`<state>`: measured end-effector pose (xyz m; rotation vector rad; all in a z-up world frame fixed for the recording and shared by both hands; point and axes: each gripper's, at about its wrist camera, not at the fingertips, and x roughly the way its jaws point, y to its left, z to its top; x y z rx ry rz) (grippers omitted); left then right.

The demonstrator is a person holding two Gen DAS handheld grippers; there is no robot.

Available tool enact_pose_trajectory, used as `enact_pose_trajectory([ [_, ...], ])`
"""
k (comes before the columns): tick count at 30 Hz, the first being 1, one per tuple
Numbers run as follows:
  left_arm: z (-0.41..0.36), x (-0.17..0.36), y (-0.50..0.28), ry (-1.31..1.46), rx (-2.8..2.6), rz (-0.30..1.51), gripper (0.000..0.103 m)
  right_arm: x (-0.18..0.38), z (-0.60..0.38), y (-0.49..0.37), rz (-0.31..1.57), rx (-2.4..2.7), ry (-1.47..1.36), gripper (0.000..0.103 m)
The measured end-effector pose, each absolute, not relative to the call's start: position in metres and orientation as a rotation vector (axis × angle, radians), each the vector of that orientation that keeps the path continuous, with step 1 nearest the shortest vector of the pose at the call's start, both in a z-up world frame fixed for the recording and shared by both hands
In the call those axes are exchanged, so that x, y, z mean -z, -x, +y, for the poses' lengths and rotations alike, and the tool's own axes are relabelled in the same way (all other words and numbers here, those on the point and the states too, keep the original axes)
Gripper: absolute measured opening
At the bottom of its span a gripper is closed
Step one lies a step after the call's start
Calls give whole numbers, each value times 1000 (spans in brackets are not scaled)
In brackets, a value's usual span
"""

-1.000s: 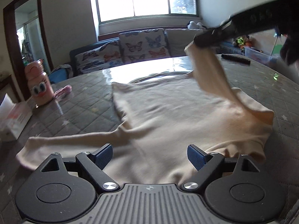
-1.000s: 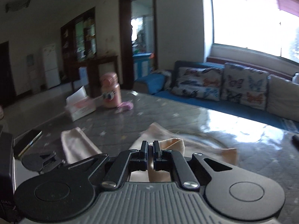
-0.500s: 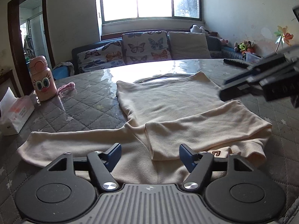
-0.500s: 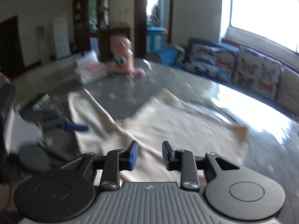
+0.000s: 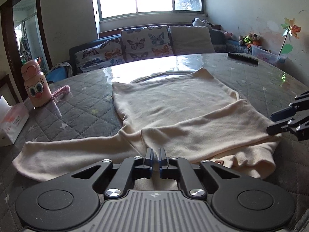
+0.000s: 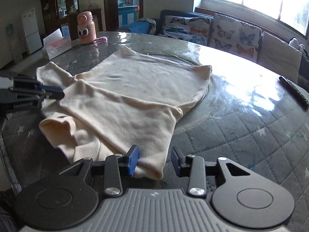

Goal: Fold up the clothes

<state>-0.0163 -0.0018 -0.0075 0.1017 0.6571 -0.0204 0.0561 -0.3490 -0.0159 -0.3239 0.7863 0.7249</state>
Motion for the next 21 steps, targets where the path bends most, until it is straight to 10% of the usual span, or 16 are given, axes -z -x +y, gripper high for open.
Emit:
enact_pose_trajectory([
  [3, -5, -4, 20, -100, 36, 628, 3, 17, -353, -58, 800, -703, 317, 20],
  [15, 5, -5, 18, -128, -13, 655, 10, -6, -344, -72, 733, -745, 286, 22],
  [21, -4, 1, 0, -113, 34, 651, 30, 2, -313, -99, 711, -764, 272, 24],
])
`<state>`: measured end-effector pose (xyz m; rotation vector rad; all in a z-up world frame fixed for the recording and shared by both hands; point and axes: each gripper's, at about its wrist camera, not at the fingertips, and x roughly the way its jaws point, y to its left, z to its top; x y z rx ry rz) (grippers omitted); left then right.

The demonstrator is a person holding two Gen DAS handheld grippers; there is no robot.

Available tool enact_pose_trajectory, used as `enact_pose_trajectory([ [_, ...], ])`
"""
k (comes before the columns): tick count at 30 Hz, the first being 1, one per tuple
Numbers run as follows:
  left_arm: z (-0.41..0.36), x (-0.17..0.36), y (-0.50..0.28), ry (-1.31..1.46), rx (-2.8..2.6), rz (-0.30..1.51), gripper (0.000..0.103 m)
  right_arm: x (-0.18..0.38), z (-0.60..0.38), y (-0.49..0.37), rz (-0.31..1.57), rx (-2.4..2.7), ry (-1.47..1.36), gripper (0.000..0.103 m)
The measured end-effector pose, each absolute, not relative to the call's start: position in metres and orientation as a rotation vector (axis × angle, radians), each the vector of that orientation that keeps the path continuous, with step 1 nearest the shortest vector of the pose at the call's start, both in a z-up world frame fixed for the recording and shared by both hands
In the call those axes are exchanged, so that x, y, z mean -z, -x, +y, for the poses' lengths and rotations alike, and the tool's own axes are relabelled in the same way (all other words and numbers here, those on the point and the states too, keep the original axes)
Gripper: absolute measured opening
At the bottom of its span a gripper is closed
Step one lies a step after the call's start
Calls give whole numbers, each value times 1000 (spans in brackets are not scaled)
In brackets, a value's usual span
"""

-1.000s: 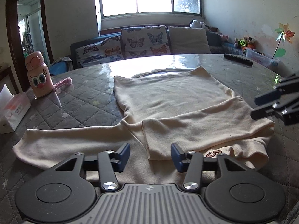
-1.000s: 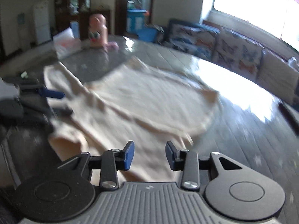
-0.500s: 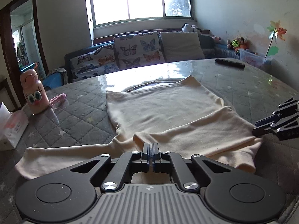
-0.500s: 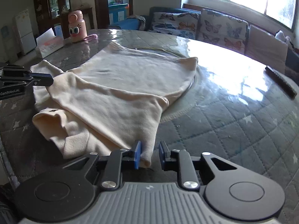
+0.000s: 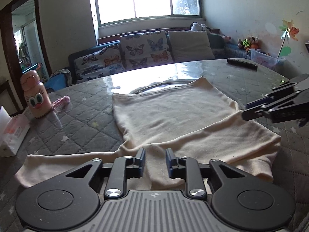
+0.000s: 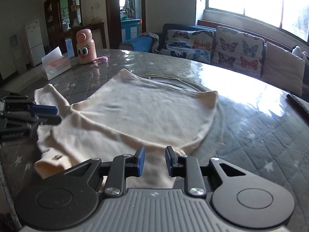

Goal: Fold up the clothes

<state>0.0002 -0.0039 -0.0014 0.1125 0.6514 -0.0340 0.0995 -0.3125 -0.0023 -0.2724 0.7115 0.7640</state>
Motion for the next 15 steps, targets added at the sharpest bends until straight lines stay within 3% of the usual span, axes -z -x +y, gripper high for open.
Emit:
enact_pose_trajectory([
  [6, 0, 20, -16, -77, 52, 697, 29, 24, -308, -114, 749, -743, 252, 28],
  [15, 5, 13, -25, -19, 82, 666, 30, 13, -301, -106, 728, -764, 261, 36],
])
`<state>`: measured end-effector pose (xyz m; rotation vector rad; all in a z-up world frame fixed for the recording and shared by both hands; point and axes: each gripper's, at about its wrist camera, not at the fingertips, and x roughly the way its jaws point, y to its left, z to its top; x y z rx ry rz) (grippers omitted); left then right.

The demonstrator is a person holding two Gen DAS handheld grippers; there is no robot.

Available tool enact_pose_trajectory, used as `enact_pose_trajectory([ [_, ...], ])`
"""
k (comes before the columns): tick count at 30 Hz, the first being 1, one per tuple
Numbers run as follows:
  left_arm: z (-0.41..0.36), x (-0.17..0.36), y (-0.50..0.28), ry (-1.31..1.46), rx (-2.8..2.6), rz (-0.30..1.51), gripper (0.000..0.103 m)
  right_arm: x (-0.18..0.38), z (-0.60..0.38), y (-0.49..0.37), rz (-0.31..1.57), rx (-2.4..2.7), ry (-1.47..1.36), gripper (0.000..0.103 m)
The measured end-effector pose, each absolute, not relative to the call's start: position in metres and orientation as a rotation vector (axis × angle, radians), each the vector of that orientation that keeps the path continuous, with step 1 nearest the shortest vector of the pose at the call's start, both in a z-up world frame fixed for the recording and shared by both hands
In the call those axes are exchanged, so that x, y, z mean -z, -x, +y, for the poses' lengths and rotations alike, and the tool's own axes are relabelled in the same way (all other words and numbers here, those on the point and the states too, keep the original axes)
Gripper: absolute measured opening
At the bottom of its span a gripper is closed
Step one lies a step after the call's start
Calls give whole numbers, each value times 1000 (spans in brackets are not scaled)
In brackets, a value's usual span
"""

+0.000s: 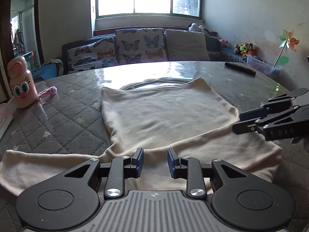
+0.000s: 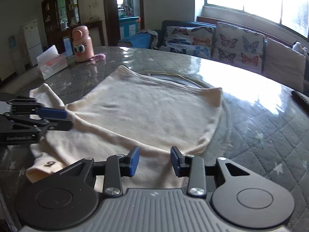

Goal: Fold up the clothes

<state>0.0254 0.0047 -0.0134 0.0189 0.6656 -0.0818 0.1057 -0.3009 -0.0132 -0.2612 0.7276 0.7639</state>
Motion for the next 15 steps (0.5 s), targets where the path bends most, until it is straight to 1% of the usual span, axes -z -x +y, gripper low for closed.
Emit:
enact_pose_trajectory([
  [3, 8, 22, -32, -16, 65, 687, 29, 17, -293, -106, 736, -780, 270, 39],
  [7, 19, 14, -24, 11, 42, 666, 30, 24, -289, -109, 764, -773, 275, 40],
  [8, 23, 11, -21, 13, 24, 659, 30, 24, -289, -109, 761, -776, 275, 43],
  [9, 29, 9, -18, 18, -1, 654, 32, 22, -288, -107, 754, -782, 275, 46],
  [10, 36, 7, -15, 25, -35, 651, 37, 21, -288, -106, 752, -786, 275, 47],
  [11, 44, 6, -12, 32, -75, 647, 39, 19, -286, -104, 748, -794, 275, 47],
  [13, 61, 4, -6, 41, -167, 638, 49, 18, -282, -101, 744, -815, 280, 48],
  [15, 79, 4, 1, 49, -254, 632, 53, 17, -276, -96, 740, -840, 290, 53],
])
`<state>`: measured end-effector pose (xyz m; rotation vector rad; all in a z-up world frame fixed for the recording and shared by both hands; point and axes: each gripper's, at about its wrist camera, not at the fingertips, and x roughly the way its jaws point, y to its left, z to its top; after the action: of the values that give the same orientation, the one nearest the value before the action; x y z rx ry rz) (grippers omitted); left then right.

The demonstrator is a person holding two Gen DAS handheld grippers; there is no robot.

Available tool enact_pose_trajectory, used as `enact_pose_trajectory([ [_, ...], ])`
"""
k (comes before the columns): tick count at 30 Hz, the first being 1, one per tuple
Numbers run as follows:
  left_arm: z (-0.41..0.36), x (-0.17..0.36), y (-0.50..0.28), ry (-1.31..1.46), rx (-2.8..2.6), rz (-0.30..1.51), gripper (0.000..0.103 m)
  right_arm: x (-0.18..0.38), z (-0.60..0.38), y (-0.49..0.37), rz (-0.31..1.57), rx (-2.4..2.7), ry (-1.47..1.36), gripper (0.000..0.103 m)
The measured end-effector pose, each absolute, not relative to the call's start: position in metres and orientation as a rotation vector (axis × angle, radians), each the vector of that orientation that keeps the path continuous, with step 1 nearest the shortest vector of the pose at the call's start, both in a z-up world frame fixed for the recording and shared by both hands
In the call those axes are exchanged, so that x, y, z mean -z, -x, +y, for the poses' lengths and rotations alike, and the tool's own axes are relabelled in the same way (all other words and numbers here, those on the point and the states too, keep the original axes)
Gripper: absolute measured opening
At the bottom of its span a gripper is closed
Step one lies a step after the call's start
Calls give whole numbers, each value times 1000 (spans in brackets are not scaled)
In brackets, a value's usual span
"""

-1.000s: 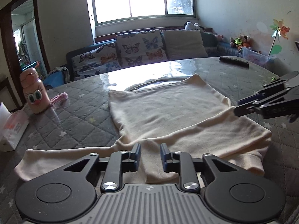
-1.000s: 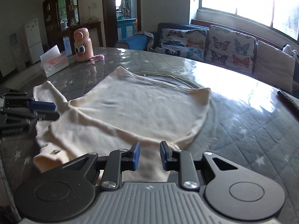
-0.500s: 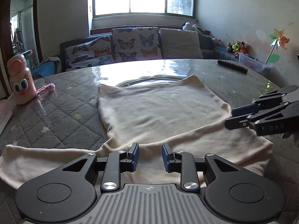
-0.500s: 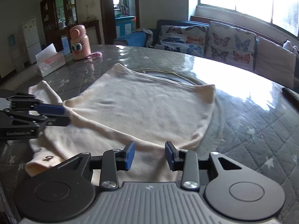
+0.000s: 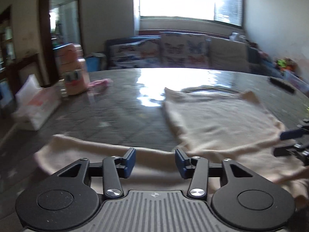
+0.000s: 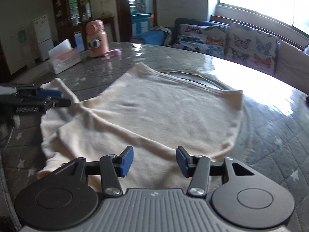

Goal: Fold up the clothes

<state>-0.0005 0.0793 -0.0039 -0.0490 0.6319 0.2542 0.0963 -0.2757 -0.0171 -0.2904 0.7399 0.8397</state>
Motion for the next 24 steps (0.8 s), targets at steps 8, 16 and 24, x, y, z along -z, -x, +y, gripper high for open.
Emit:
enact_pose_trajectory([
  [8, 152, 6, 18, 87, -576, 605, 62, 19, -244, -82, 730, -934, 334, 60],
  [16, 195, 15, 19, 190, -673, 638, 61, 18, -213, -71, 711, -1002, 360, 64],
  [24, 197, 23, 17, 224, -637, 661, 49, 23, -180, -51, 677, -1060, 433, 66],
])
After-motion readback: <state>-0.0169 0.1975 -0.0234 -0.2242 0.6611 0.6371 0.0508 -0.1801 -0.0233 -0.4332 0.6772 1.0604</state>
